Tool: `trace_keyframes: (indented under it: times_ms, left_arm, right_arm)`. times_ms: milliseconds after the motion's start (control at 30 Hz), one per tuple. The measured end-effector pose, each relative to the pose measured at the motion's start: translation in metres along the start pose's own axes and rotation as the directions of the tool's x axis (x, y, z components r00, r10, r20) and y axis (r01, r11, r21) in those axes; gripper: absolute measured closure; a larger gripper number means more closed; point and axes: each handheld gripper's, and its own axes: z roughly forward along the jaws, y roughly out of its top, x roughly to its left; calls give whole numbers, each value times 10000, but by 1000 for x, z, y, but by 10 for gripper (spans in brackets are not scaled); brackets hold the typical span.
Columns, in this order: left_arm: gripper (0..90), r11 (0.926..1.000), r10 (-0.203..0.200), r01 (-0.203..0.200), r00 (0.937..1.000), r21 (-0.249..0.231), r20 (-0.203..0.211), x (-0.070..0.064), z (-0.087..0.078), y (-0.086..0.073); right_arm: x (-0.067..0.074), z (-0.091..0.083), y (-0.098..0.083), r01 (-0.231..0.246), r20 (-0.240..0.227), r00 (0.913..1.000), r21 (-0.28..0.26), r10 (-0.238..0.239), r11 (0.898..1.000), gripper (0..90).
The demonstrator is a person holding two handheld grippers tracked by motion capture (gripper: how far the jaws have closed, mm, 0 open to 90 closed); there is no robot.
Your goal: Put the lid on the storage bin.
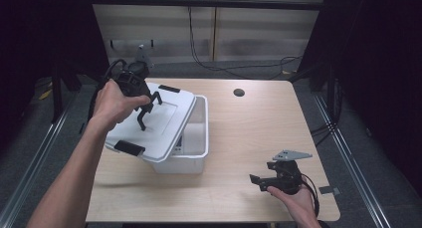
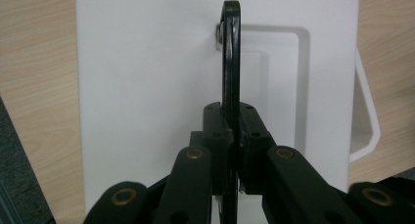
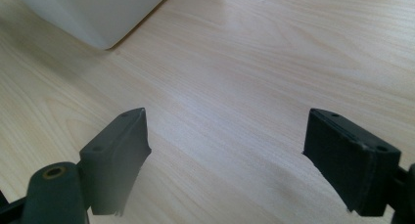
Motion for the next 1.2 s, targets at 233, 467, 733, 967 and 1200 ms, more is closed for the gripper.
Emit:
trace_keyframes:
  times_ms: [233,467,733,967,1200]
  left_arm:
    - [848,9985,503,-508,9985,217,235,-13,5,5]
    - [848,9996,248,-255,9986,150,474,-20,6,8]
    - [848,9975,-713,713,9958,24,574,-26,5,12]
    - [848,9870,-1602,1606,9861,-36,435,-27,13,16]
    - [848,9690,-2459,2467,9678,-95,537,-28,18,20]
  right_arm:
    - [0,0,0,27,-6,10000,23,-27,10000,159]
    - [1,0,0,33,-13,10000,27,-33,10000,159]
    - [1,0,0,74,-29,10000,43,-74,10000,158]
    - [1,0,0,78,-39,10000,39,-78,10000,159]
    - [1,0,0,82,-66,9999,63,-82,9999,158]
